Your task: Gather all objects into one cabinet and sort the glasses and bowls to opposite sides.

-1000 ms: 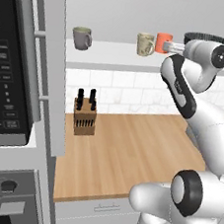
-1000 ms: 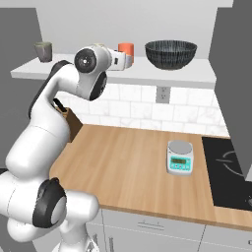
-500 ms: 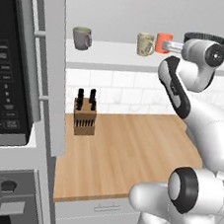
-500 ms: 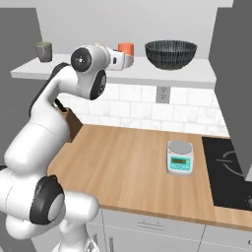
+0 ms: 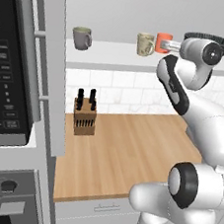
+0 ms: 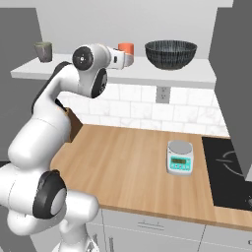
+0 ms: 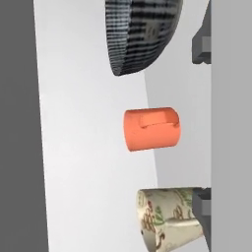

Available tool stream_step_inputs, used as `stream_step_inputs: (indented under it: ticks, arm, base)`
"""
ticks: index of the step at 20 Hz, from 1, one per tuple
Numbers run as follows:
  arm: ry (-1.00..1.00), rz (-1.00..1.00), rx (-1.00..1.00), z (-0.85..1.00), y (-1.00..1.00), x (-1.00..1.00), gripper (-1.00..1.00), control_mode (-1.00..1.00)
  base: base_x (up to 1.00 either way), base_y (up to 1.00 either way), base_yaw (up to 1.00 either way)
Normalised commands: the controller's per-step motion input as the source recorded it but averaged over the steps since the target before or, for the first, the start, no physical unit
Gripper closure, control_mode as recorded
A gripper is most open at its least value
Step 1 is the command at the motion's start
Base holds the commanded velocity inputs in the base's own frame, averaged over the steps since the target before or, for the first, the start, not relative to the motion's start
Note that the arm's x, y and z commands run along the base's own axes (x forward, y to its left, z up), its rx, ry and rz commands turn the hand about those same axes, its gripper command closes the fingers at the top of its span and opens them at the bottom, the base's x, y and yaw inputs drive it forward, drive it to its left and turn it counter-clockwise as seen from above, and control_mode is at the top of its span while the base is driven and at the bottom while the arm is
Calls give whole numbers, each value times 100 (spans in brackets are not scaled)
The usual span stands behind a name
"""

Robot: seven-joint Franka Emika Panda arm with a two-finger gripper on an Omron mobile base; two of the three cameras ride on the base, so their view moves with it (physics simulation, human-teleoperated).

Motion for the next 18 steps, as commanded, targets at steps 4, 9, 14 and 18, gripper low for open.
stream_step_inputs:
  ticks: [4, 9, 14, 18]
  arm:
    - [0, 2, 0, -1, 0, 31, -100, -100]
    - [0, 5, 0, -4, -12, 32, -100, -100]
    - [0, 8, 0, -9, -24, 16, -100, -100]
    - [0, 5, 0, -8, -18, 13, -100, -100]
  base:
    - [0, 0, 0]
    - [0, 0, 0]
    - [0, 0, 0]
    - [0, 0, 0]
